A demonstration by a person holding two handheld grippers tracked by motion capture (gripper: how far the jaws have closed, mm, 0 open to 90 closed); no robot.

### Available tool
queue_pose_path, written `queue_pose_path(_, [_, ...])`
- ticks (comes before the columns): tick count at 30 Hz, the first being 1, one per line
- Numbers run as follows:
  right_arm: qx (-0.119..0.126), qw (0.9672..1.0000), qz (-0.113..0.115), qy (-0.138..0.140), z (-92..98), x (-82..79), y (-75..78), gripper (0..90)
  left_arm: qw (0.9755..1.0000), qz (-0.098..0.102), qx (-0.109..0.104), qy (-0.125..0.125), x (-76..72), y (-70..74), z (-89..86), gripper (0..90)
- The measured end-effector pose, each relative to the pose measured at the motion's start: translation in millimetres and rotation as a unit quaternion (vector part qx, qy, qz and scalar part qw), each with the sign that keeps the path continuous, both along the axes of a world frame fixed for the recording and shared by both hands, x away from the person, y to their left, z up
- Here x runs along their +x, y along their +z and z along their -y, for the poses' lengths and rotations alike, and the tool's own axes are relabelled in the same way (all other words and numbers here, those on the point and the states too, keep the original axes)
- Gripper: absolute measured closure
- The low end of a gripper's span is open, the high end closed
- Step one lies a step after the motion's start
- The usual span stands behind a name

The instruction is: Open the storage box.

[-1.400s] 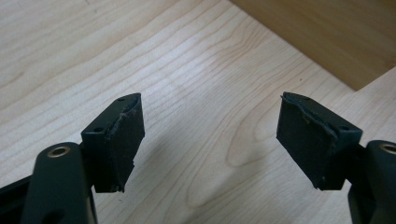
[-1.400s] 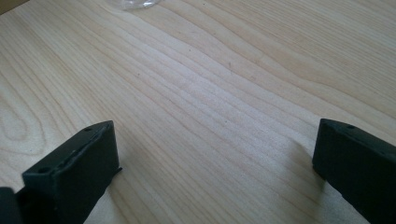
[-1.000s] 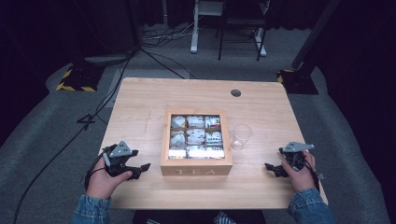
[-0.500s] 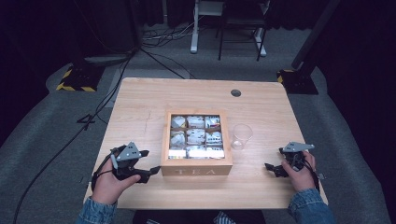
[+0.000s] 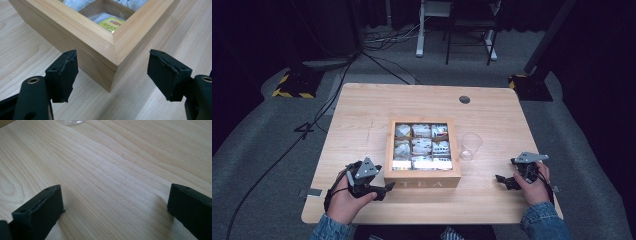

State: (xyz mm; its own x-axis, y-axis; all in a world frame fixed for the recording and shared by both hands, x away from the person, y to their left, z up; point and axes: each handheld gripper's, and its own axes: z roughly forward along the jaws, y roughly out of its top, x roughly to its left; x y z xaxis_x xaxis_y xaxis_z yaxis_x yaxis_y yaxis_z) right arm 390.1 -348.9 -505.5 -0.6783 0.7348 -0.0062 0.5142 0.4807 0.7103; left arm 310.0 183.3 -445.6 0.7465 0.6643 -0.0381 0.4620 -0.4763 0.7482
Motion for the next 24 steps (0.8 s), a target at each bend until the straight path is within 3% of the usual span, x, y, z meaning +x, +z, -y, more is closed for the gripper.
queue_pose_path(7, [0.0, 1.0, 0.0, 0.0, 0.0, 0.0, 0.0, 0.4, 0.9998, 0.012, 0.007, 0.015, 1.0, -3.6, 3.5, 27.8])
queue_pose_path(10, [0.0, 1.0, 0.0, 0.0, 0.0, 0.0, 0.0, 0.4, 0.9997, 0.018, 0.005, 0.015, 1.5, -4.2, 3.6, 32.9])
queue_pose_path(12, [0.0, 1.0, 0.0, 0.0, 0.0, 0.0, 0.0, 0.4, 0.9998, 0.015, -0.004, 0.013, 1.2, -4.3, 4.0, 33.8])
queue_pose_path(21, [0.0, 1.0, 0.0, 0.0, 0.0, 0.0, 0.0, 0.4, 0.9997, 0.014, 0.011, 0.015, 0.1, -1.5, 4.1, 37.3])
queue_pose_path(24, [0.0, 1.0, 0.0, 0.0, 0.0, 0.0, 0.0, 0.4, 0.9998, 0.009, 0.001, 0.017, 0.2, -1.5, 3.1, 38.1])
